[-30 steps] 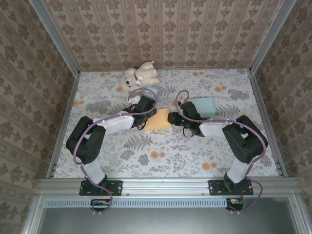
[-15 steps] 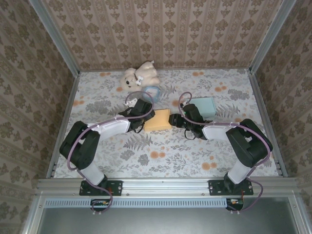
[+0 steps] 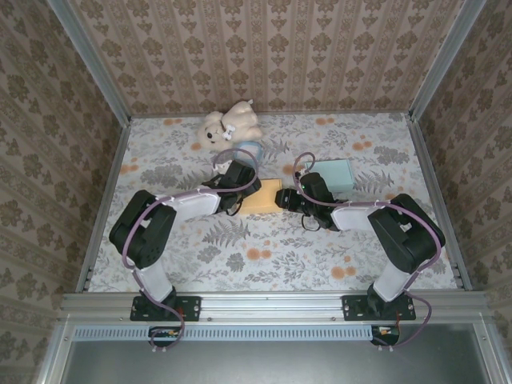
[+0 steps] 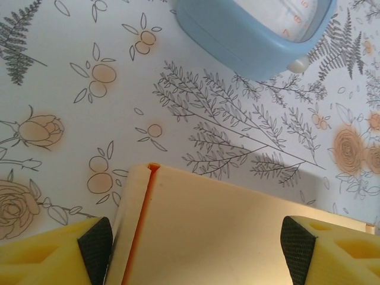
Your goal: Fold the paper box
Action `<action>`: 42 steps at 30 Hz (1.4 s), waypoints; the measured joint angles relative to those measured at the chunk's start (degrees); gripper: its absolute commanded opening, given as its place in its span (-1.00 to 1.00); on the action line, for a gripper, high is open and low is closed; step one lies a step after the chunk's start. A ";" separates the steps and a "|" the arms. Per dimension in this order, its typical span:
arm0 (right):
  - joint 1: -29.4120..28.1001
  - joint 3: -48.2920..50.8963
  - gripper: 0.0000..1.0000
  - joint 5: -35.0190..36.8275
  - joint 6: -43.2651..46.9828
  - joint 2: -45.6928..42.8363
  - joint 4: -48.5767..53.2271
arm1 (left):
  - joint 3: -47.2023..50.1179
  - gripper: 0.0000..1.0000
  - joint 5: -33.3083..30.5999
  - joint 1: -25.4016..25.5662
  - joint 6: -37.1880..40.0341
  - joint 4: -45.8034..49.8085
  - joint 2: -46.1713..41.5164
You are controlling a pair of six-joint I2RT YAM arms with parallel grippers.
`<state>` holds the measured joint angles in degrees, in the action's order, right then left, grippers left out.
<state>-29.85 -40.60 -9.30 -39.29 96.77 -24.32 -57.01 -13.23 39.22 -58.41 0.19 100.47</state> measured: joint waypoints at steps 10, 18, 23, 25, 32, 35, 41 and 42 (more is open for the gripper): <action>-0.04 0.72 -0.02 2.12 0.87 -3.08 2.32 | -0.39 0.63 -0.44 -0.96 2.67 -0.76 -0.11; 0.07 0.96 0.10 10.58 6.12 -19.87 14.19 | 2.19 0.87 -1.11 -3.56 11.63 -0.33 -9.62; 1.44 0.98 0.56 19.19 10.05 -33.97 21.31 | 4.81 0.99 -1.73 -5.92 19.06 -0.81 -19.91; 2.95 0.98 0.80 23.45 11.23 -38.29 23.23 | 4.98 1.00 -2.29 -7.96 21.51 -0.66 -22.58; 15.13 4.13 1.00 38.32 19.93 -39.93 20.35 | 8.28 1.00 -5.49 -22.08 27.80 -2.51 -27.50; 24.11 7.28 1.00 39.63 21.38 -36.02 17.66 | 11.96 1.00 -5.97 -28.68 31.41 -4.33 -27.85; 31.26 12.57 1.00 36.70 22.97 -24.72 8.59 | 21.97 1.00 -11.32 -31.39 39.74 -11.26 -27.80; 31.26 12.72 1.00 35.98 23.45 -22.43 6.80 | 23.74 1.00 -12.37 -31.41 41.83 -13.22 -27.67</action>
<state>1.41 -27.88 26.68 -15.84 74.35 -17.52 -33.28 -25.61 7.81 -16.58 -13.04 72.79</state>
